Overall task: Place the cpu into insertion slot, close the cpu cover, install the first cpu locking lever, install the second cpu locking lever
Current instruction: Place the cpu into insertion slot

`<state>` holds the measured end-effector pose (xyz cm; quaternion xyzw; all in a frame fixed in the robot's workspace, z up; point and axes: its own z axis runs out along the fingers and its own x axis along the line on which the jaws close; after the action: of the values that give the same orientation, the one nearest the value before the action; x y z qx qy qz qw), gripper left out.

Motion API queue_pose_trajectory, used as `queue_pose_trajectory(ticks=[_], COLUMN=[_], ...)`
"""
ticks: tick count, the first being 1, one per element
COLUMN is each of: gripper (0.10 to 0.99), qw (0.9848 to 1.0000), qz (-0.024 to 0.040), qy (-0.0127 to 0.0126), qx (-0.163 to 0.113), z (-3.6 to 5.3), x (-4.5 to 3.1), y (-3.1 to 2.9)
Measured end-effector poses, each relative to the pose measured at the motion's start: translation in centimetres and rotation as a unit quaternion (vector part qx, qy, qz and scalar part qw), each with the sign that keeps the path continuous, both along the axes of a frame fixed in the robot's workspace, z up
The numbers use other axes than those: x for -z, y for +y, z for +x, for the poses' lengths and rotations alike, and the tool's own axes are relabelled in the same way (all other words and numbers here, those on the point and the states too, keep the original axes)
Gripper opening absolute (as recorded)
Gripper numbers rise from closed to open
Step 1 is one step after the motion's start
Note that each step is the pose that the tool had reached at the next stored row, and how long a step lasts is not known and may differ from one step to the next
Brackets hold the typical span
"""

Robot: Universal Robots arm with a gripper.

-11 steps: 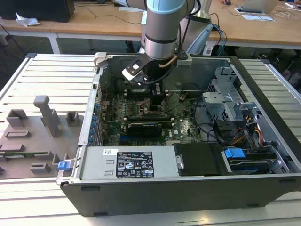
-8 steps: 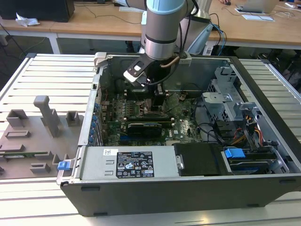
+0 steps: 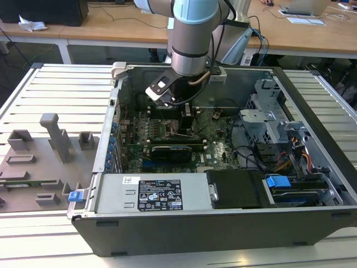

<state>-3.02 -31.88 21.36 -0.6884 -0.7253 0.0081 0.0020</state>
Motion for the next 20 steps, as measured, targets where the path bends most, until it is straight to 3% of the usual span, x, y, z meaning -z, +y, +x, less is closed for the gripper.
queue_pose_trajectory(ticks=[5,20], gripper=[0.545,0.545], qw=[0.9999,0.9998], qz=[0.004,0.0039], qy=[0.0,0.0001], qx=[0.009,0.019], z=[0.01,-0.11], x=[0.4,1.4], y=[0.39,0.38])
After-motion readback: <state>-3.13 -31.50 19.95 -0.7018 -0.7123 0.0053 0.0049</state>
